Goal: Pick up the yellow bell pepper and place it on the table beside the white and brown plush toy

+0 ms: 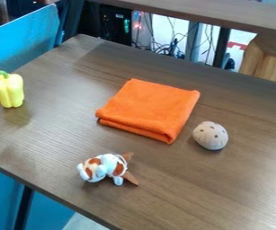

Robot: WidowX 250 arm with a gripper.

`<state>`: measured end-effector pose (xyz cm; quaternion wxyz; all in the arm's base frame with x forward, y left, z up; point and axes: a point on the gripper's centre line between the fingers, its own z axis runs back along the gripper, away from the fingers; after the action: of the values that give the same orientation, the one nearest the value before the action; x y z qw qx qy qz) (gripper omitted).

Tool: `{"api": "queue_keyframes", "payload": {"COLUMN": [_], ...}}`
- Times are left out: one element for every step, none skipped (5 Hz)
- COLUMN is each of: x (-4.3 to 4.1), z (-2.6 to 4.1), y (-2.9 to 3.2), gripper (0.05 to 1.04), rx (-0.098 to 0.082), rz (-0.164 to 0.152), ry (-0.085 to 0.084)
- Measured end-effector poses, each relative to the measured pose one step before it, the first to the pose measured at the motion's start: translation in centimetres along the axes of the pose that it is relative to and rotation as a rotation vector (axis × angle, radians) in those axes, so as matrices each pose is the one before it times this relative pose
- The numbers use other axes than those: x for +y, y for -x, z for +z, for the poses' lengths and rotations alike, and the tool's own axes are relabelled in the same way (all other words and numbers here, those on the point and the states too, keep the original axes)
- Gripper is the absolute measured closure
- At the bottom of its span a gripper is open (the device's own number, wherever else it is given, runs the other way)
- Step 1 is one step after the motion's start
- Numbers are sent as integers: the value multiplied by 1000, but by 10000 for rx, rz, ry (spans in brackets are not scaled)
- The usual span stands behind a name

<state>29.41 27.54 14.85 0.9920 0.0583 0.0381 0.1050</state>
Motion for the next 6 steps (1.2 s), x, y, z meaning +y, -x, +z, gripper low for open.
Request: {"api": "queue_keyframes", "payload": {"x": [-462, -937, -1143, -94, 161, -714], "z": [-1988, -406, 677, 0, -1339, -1751], "y": [-64, -196, -144, -35, 114, -443], "gripper": [82, 82, 82, 82, 82, 82], "rx": [453, 0, -191, -22, 117, 255], "rz": [-75, -349, -786, -186, -51, -273], "ry": [309, 575, 806, 59, -166, -450]}}
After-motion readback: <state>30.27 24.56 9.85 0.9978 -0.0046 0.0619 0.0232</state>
